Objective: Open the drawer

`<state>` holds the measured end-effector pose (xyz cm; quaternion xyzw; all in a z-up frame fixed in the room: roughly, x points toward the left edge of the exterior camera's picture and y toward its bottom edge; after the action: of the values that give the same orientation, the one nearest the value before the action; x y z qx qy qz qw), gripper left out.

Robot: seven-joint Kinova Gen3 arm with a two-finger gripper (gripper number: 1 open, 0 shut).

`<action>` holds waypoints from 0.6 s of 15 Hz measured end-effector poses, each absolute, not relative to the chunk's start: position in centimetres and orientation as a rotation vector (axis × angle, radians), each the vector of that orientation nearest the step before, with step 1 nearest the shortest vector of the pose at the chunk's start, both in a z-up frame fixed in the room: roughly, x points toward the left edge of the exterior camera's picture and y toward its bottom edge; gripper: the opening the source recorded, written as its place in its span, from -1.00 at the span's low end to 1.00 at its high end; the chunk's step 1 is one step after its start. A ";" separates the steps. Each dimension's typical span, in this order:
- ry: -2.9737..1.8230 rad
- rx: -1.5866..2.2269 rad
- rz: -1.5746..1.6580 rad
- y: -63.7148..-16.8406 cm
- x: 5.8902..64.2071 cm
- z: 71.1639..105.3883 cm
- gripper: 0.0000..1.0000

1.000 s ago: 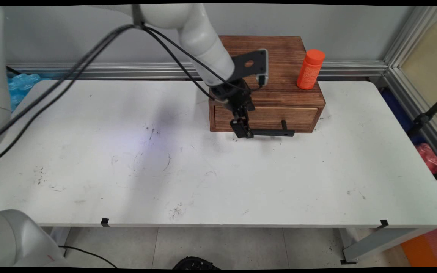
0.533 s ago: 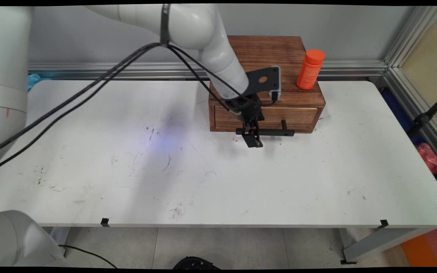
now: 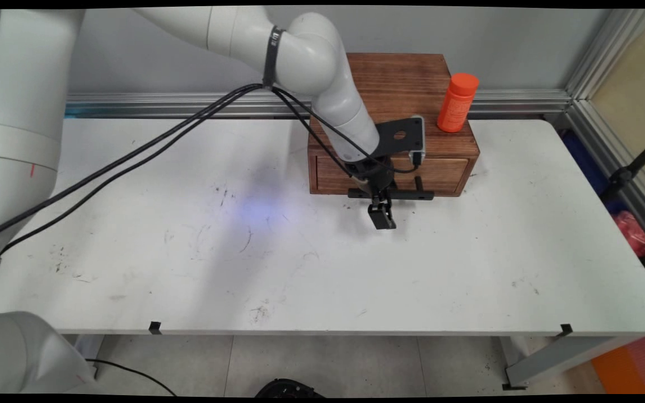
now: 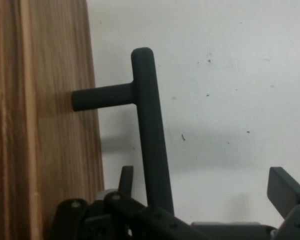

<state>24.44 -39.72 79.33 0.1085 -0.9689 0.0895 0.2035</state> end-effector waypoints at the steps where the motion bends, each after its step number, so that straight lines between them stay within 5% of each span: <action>1: -2.704 0.305 0.247 -39.8 24.3 79.1 1.00; 9: -2.707 0.334 0.221 -39.9 23.7 77.7 1.00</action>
<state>23.65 -39.94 77.75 0.1196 -0.9690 0.0792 0.2013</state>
